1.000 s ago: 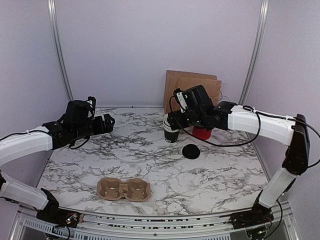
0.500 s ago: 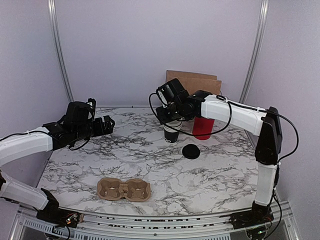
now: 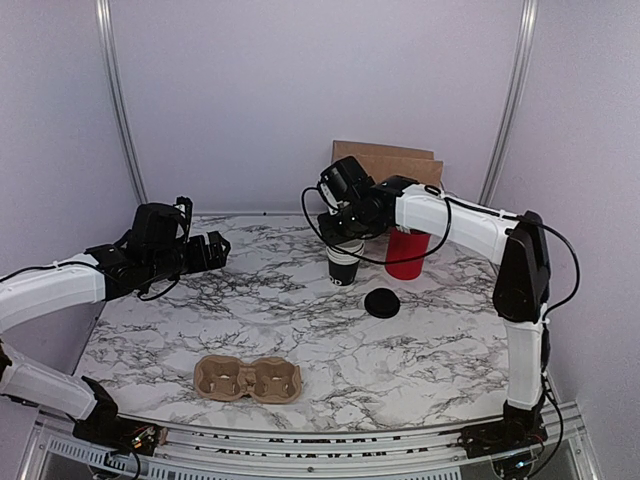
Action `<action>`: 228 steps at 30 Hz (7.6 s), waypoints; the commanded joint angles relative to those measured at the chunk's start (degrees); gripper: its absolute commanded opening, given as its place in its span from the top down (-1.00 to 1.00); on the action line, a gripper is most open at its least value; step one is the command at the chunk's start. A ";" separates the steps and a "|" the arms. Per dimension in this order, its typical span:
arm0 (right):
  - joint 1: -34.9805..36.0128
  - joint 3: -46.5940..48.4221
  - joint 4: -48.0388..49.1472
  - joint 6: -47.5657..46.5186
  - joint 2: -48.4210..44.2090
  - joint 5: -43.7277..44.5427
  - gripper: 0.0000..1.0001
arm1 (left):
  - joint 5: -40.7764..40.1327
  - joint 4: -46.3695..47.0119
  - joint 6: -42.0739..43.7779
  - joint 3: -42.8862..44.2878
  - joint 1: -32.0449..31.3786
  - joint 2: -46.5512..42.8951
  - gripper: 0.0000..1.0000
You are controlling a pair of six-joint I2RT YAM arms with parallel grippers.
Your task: Pack the takeout coffee
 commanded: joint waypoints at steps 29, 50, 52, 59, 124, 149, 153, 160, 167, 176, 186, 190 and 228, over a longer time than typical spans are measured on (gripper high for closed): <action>-0.64 1.92 -2.21 -0.97 3.96 -0.07 0.68 | 0.09 -1.19 -1.19 2.11 -0.23 1.99 -0.98; 2.40 9.16 -7.27 -5.05 4.62 9.99 1.00 | 0.55 -0.61 -1.76 2.54 -0.18 3.37 -0.98; 2.74 9.65 -8.08 -5.77 4.96 10.54 1.00 | 0.85 -0.52 -1.81 2.71 -0.20 3.71 -0.98; 3.43 9.87 -8.48 -7.19 5.02 9.74 1.00 | 2.15 0.14 -2.00 3.08 -0.21 4.54 -0.98; 12.59 -2.49 -7.10 -10.92 -14.10 7.55 1.00 | 21.77 17.27 -13.83 12.62 -1.07 24.34 -0.99; 19.07 -36.53 10.61 2.00 -23.30 9.63 1.00 | 12.46 5.74 -8.99 10.11 -0.55 13.50 -0.98; 20.35 -36.77 10.97 3.95 -20.96 11.21 1.00 | 11.90 5.48 -8.66 9.85 -0.57 13.00 -0.98; 23.22 -36.48 10.11 6.52 -18.45 13.25 0.97 | 13.03 4.82 -7.86 10.54 -0.53 14.04 -0.99; 23.55 -35.42 8.92 6.48 -18.27 13.25 0.54 | 12.53 5.04 -8.20 9.82 -0.52 13.28 -0.98; 23.58 -32.60 6.51 6.16 -20.85 11.21 -0.16 | 12.36 5.84 -8.56 8.76 -0.54 12.88 -0.98; 19.38 -31.33 5.52 4.28 -25.20 9.51 -0.99 | 12.00 5.21 -8.20 8.49 -0.57 12.21 -0.98; 14.59 -34.37 6.11 3.57 -28.08 8.75 -0.99 | 13.62 5.02 -8.22 7.55 -0.53 12.22 -0.98; -9.55 -47.63 26.60 3.40 -14.00 -5.56 -0.82 | 12.95 3.80 -8.73 3.69 -0.61 9.84 -0.99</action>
